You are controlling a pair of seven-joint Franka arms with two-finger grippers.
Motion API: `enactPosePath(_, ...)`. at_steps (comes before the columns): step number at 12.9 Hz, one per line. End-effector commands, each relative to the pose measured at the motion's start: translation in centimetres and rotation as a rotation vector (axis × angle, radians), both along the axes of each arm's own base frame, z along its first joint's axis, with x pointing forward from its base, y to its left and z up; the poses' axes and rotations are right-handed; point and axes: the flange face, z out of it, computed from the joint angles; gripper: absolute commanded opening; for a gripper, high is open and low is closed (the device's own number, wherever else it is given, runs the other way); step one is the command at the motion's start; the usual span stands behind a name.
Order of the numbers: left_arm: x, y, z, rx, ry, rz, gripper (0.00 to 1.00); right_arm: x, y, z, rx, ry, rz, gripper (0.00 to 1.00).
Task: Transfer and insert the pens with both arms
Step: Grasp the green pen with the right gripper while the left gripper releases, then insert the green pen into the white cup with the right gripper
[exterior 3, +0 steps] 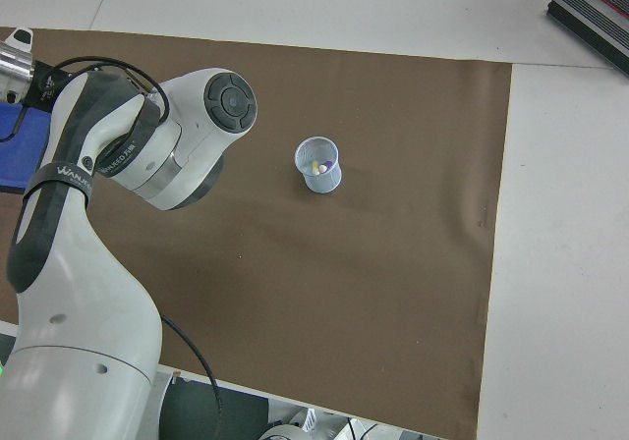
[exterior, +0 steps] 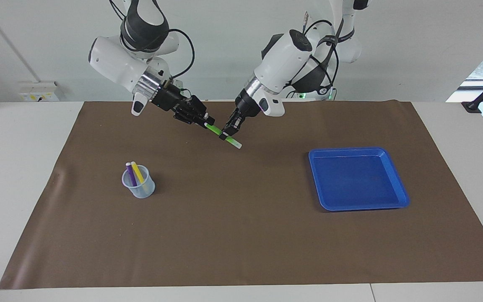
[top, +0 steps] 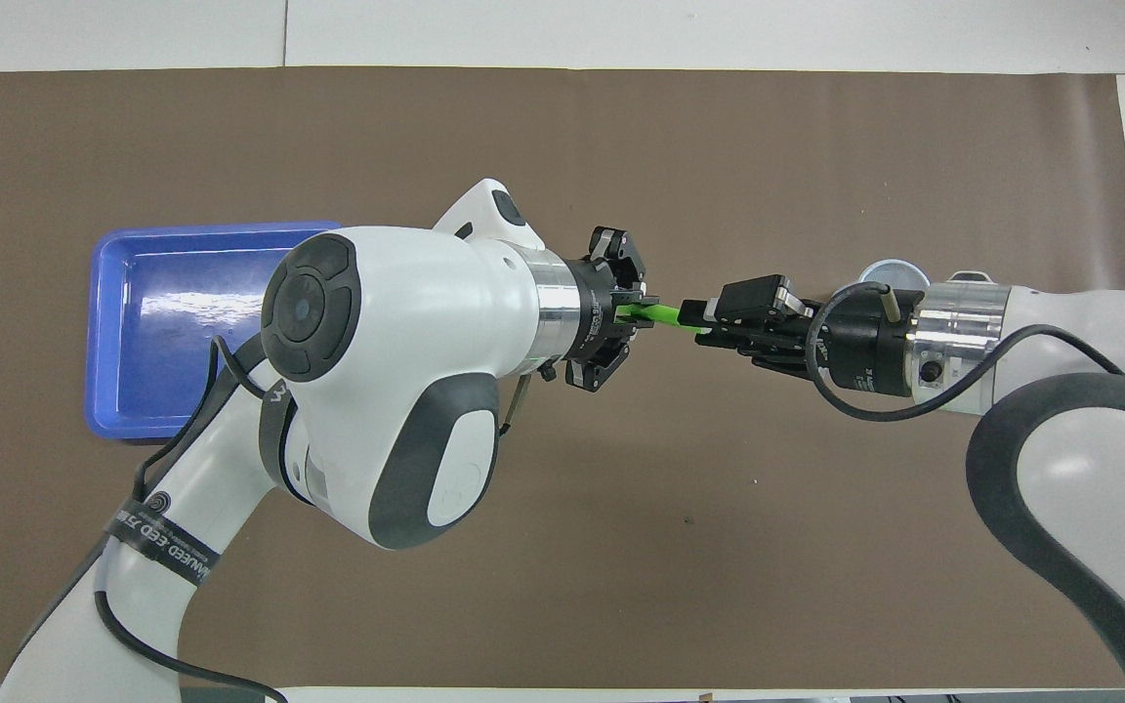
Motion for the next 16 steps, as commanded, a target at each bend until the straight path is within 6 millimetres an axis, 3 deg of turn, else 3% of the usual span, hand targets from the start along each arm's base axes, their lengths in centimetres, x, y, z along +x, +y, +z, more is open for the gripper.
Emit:
enactPosePath(1,-0.4,0.1,-0.1,-0.006,0.007,0.001,0.00,-0.6,-0.4,0.1,0.018,-0.010,-0.011,0.00)
enactPosePath(6,-0.5,0.2,-0.5,0.005,0.007,-0.006,0.00,-0.7,-0.3,0.0,0.024,0.003,0.001,0.00)
enactPosePath(7,-0.5,0.1,-0.5,0.008,0.005,-0.007,0.33,-0.6,-0.4,0.0,0.023,0.004,-0.001,0.00)
enactPosePath(8,-0.5,0.1,-0.5,0.018,-0.003,-0.013,0.98,-0.6,-0.4,0.0,0.015,0.000,0.005,0.00)
enactPosePath(10,-0.3,0.6,-0.5,0.067,-0.049,-0.048,1.00,-0.5,-0.6,0.1,-0.011,-0.004,0.039,0.00)
enactPosePath(13,0.9,2.7,-0.5,0.108,-0.116,-0.186,1.00,0.8,-5.6,2.0,-0.218,-0.017,0.193,0.00)
enactPosePath(16,2.9,7.8,-1.4,0.176,-0.160,-0.378,1.00,1.2,-10.8,3.5,-0.461,-0.083,0.373,0.00)
